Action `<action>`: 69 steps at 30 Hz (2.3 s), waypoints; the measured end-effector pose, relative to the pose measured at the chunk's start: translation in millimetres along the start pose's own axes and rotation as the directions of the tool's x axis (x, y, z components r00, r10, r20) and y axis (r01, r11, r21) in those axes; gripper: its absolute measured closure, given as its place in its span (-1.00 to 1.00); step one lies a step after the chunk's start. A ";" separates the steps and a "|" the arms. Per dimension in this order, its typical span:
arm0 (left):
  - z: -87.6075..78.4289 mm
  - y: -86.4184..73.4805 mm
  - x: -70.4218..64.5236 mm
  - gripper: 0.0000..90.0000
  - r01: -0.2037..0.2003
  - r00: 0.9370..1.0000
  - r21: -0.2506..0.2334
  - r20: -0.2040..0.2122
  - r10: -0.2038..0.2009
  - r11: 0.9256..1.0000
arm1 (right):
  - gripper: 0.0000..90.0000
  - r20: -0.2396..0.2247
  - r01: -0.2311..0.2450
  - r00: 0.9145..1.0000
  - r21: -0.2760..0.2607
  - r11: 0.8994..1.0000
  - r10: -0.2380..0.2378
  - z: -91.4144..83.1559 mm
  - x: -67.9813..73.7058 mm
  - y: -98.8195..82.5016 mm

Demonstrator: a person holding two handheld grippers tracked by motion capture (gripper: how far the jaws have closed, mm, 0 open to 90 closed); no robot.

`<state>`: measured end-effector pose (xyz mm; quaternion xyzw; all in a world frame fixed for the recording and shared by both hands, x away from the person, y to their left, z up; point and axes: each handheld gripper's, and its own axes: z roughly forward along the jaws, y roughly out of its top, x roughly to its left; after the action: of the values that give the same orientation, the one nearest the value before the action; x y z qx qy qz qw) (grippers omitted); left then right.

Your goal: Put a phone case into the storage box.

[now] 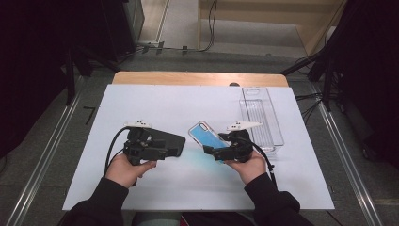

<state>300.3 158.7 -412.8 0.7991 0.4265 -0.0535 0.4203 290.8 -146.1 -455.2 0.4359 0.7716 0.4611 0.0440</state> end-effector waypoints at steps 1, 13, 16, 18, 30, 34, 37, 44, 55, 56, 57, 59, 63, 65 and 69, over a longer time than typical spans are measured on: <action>1.2 2.7 -0.6 -0.42 -0.001 1.000 -0.005 -0.001 0.001 1.000 | -0.67 0.003 -0.004 1.000 -0.004 1.000 0.004 0.8 1.4 0.5; 11.3 24.4 1.9 -0.42 0.048 0.998 -0.038 -0.032 -0.049 0.998 | -0.67 0.030 -0.074 0.997 -0.080 0.994 0.077 20.7 19.2 -2.4; 15.6 28.1 2.8 -0.42 0.061 0.997 -0.047 -0.041 -0.062 0.997 | -0.67 0.025 -0.086 0.996 -0.089 0.992 0.089 23.6 21.5 -2.6; 18.6 30.0 2.3 -0.42 0.045 0.996 -0.051 -0.072 -0.048 0.998 | -0.67 0.025 -0.094 0.995 -0.102 0.990 0.097 25.8 23.1 -3.4; 34.1 40.8 7.4 -0.34 0.105 0.990 -0.068 -0.085 -0.110 0.992 | -0.67 0.014 -0.135 0.990 -0.162 0.977 0.139 37.9 31.4 -10.4; 38.3 42.4 9.1 -0.29 0.127 0.988 -0.075 -0.084 -0.133 0.989 | -0.67 0.002 -0.153 0.988 -0.187 0.970 0.157 40.7 34.4 -11.6; 40.5 42.9 10.7 -0.21 0.151 0.984 -0.076 -0.081 -0.157 0.986 | -0.67 -0.009 -0.170 0.985 -0.205 0.964 0.172 42.2 35.4 -12.1; 40.8 44.5 10.1 0.15 0.207 0.976 -0.084 -0.056 -0.212 0.975 | -0.67 -0.051 -0.207 0.978 -0.252 0.945 0.201 45.0 41.4 -11.8; 36.5 43.5 8.4 0.90 0.262 0.965 -0.138 0.058 -0.257 0.955 | -0.67 -0.062 -0.170 0.985 -0.280 0.945 0.159 48.6 46.4 -11.8; 36.0 43.4 8.1 0.91 0.266 0.964 -0.142 0.063 -0.259 0.954 | -0.67 -0.058 -0.161 0.987 -0.283 0.946 0.151 49.1 46.2 -11.8; 35.5 43.5 8.1 0.91 0.270 0.963 -0.144 0.064 -0.263 0.952 | -0.67 -0.054 -0.154 0.988 -0.284 0.946 0.145 49.2 46.9 -11.8; 34.7 43.4 9.4 0.91 0.282 0.959 -0.147 0.075 -0.274 0.948 | -0.67 -0.057 -0.149 0.989 -0.290 0.945 0.138 48.9 46.7 -11.0; 31.2 43.0 11.7 0.91 0.299 0.953 -0.159 0.093 -0.287 0.941 | -0.73 -0.044 -0.104 0.995 -0.288 0.952 0.095 47.0 46.0 -6.7; 29.9 43.5 10.7 0.91 0.293 0.956 -0.164 0.089 -0.281 0.942 | -0.85 -0.032 -0.070 0.997 -0.247 0.967 0.064 46.3 44.8 -2.1; 26.4 44.5 7.2 0.91 0.244 0.970 -0.194 0.051 -0.239 0.950 | -1.00 -0.046 -0.038 0.998 -0.166 0.985 0.031 41.9 40.1 7.1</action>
<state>344.4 131.8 -405.1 0.6941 0.5186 -0.0723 0.4941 290.3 -87.9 -460.3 0.4340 0.7233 0.5343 0.0557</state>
